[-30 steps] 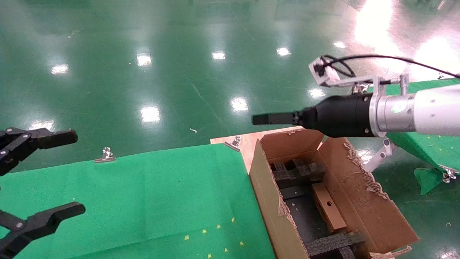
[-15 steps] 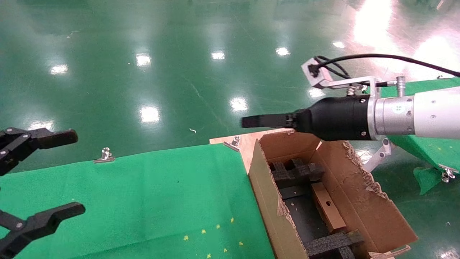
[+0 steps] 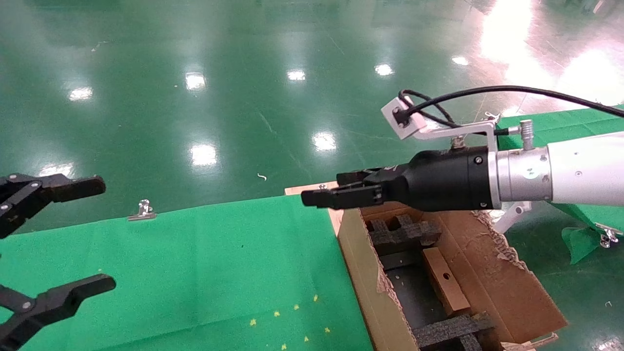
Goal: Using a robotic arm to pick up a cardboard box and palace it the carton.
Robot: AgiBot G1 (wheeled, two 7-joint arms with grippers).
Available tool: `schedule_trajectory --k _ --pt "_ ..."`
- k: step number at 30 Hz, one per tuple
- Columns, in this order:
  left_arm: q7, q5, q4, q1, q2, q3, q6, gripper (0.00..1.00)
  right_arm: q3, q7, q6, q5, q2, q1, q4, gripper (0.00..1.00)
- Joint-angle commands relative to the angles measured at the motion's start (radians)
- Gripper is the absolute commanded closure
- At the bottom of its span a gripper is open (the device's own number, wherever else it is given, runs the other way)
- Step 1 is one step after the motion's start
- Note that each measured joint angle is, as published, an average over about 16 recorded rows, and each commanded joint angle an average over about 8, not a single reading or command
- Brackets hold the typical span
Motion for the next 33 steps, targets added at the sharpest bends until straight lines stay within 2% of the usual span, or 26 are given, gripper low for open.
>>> schedule_trajectory --k 1,33 --pt "0.000 0.000 0.000 0.000 0.000 0.000 0.000 0.00 0.025 -0.044 -0.018 0.020 -0.006 -0.019 -0.002 0.00" --pt "0.000 0.000 0.000 0.000 0.000 0.000 0.000 0.00 0.430 -0.746 -0.305 0.332 -0.101 -0.321 -0.029 0.00"
